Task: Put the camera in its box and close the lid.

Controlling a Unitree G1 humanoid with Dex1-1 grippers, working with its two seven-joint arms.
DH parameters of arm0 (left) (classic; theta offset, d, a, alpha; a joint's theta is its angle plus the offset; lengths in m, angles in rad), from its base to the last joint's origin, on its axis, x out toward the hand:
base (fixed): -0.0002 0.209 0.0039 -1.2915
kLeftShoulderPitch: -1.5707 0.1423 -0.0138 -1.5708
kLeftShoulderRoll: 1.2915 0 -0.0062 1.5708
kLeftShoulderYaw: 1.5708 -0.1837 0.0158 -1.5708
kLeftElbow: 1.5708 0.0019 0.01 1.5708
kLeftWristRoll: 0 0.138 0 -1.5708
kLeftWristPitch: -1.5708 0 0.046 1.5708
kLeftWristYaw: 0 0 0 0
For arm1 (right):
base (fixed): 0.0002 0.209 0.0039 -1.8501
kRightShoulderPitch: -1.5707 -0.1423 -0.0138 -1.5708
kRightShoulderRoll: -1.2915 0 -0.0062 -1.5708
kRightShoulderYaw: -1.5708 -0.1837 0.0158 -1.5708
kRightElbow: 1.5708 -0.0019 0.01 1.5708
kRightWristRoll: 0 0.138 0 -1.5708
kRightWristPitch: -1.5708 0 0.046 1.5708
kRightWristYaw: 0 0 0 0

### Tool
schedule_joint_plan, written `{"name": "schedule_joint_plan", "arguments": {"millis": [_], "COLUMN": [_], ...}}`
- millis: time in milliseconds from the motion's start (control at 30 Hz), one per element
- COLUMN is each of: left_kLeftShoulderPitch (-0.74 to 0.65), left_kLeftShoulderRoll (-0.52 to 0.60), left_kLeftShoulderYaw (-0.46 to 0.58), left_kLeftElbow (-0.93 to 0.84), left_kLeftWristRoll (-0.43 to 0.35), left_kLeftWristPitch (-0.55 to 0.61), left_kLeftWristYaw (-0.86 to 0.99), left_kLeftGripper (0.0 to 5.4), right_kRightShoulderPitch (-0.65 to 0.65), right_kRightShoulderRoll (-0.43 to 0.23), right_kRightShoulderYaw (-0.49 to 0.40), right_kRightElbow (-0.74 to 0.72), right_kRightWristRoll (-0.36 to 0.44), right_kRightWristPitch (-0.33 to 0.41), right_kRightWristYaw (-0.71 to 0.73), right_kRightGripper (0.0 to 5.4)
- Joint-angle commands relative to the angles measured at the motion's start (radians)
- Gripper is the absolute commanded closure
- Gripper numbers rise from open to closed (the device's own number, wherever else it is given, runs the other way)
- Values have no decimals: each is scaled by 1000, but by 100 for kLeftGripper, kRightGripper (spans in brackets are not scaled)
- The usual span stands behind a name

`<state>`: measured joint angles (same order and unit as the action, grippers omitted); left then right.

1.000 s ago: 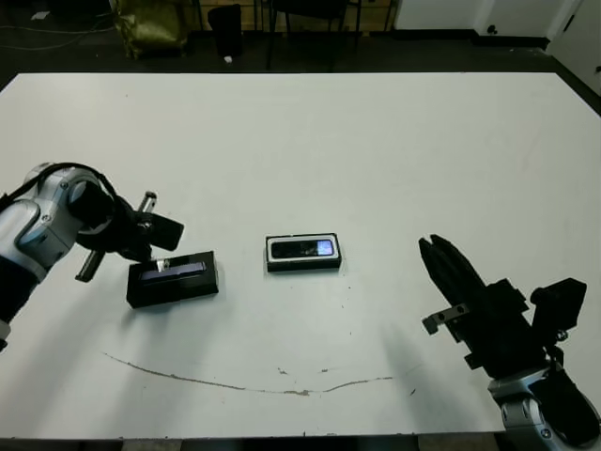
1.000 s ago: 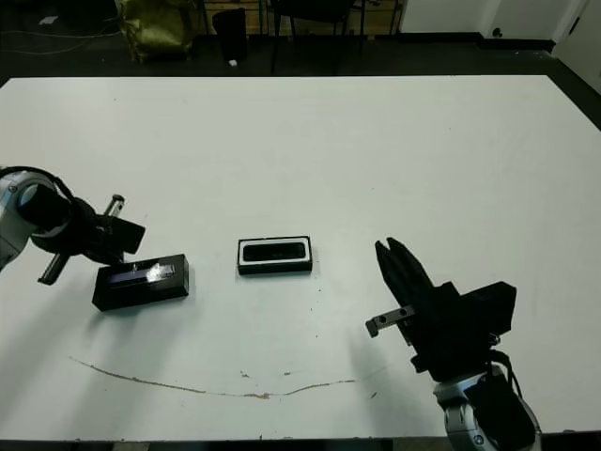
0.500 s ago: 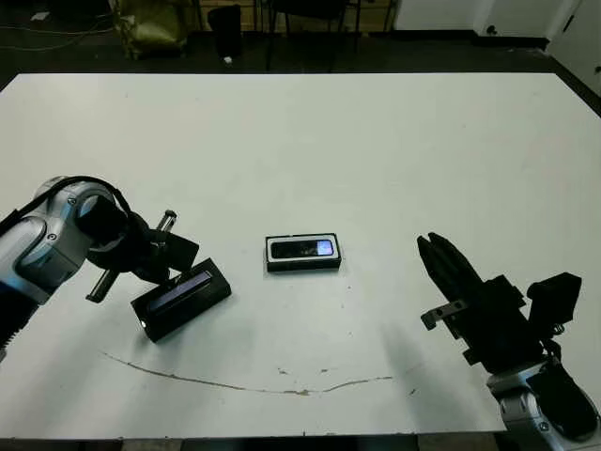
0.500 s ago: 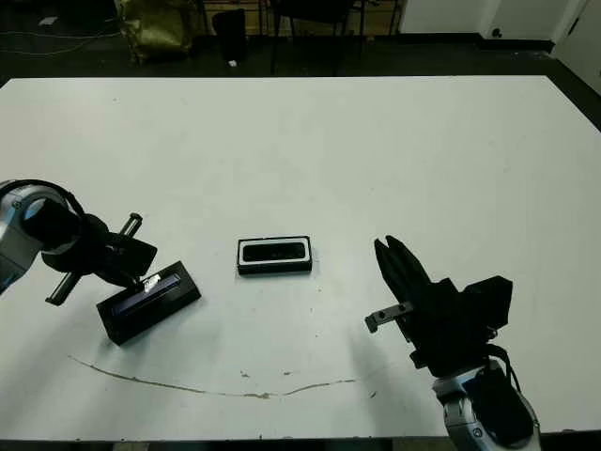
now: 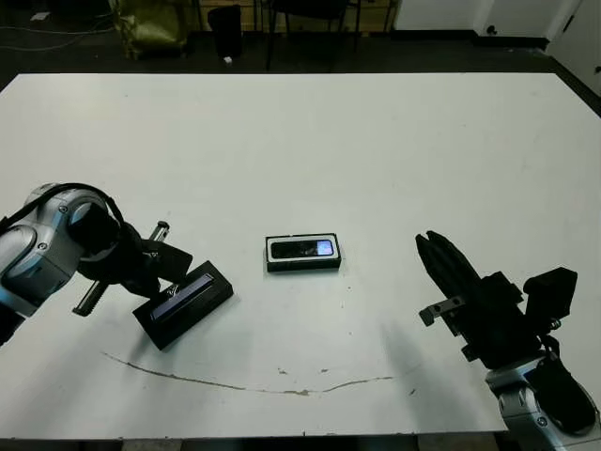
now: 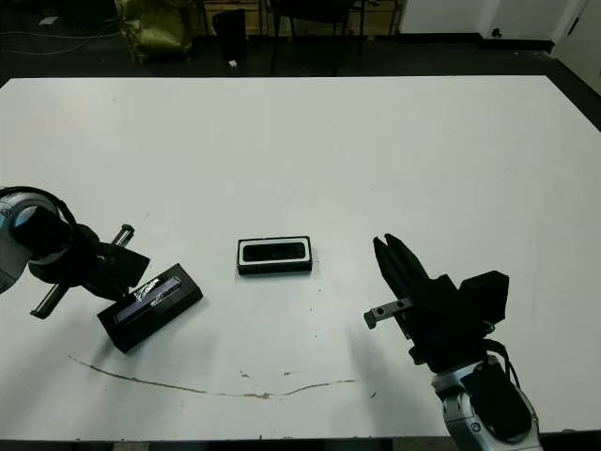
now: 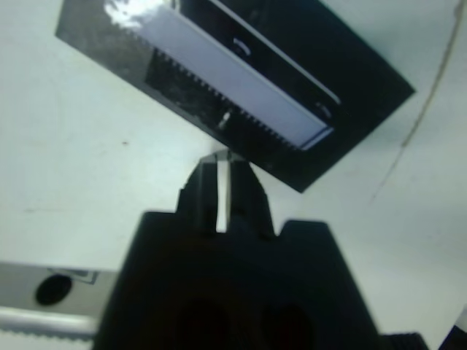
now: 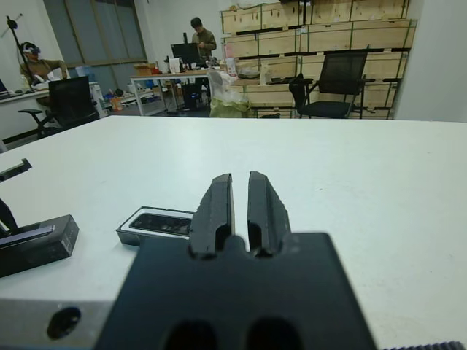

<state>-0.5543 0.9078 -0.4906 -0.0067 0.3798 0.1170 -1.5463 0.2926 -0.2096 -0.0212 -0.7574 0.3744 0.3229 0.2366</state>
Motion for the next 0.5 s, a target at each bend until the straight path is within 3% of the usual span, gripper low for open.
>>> {"name": "schedule_joint_plan", "arguments": {"millis": [33,267,500], "left_kLeftShoulderPitch": [45,61,99], "left_kLeftShoulderRoll": [19,35,45], "left_kLeftShoulderYaw": [-22,-44,-25], "left_kLeftElbow": [5,-34,-65], "left_kLeftWristRoll": [1,21,-5], "left_kLeftWristPitch": [8,15,17], "left_kLeftWristYaw": [-22,-37,-29], "left_kLeftGripper": [540,540,540], "right_kRightShoulderPitch": [11,12,12], "right_kRightShoulderRoll": [-3,0,6], "right_kRightShoulderYaw": [-8,-7,-4], "right_kRightElbow": [14,14,34], "right_kRightWristRoll": [11,20,23], "right_kRightWristPitch": [-1,-15,-41], "right_kRightWristYaw": [6,13,26], "right_kRightGripper": [539,539,539]}}
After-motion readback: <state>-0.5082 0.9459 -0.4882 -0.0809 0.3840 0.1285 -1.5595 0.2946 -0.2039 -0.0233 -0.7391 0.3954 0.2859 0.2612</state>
